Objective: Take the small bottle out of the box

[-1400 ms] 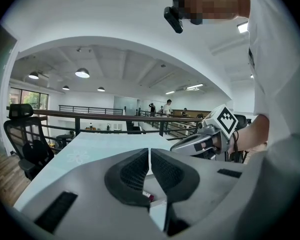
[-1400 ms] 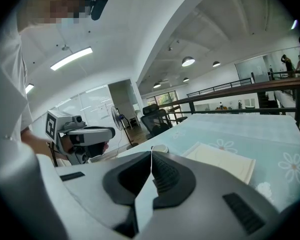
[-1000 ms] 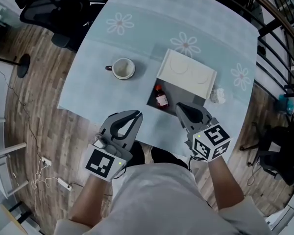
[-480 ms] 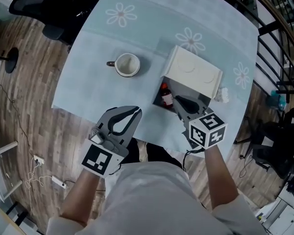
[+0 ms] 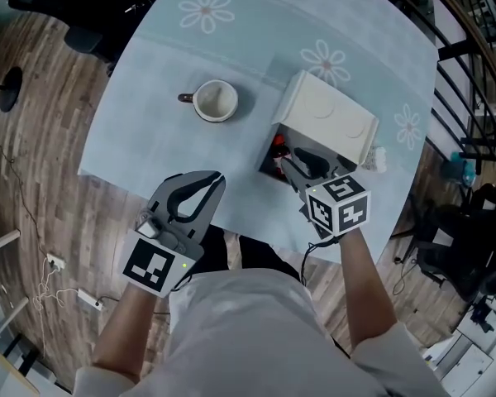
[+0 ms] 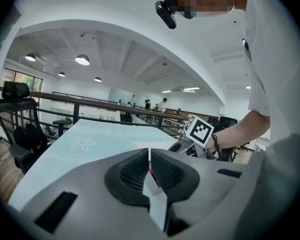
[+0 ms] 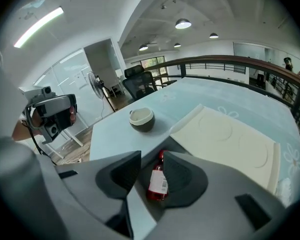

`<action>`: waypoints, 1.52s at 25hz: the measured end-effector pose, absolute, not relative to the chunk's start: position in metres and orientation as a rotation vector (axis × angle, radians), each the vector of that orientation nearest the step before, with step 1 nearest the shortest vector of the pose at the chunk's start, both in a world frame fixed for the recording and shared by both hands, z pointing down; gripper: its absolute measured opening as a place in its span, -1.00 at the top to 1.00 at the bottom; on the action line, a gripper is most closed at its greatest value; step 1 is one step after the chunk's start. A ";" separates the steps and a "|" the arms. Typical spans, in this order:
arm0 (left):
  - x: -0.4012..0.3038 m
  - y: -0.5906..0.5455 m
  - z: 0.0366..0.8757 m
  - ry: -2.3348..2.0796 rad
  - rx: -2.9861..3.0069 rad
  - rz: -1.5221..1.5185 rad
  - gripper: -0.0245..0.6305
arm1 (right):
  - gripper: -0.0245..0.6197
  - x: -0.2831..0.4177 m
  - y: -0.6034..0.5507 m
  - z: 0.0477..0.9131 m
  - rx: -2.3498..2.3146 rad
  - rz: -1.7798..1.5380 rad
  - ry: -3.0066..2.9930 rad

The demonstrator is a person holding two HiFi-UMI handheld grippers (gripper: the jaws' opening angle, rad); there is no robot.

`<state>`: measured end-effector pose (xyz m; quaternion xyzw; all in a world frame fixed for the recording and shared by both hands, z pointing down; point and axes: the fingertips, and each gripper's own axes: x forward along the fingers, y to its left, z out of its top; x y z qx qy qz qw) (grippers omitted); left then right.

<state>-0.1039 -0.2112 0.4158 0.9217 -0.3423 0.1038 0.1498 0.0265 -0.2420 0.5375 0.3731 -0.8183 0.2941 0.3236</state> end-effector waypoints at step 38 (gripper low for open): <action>-0.128 -0.221 0.441 -1.049 2.547 0.268 0.83 | 0.20 0.029 -0.238 0.628 0.826 0.811 -1.770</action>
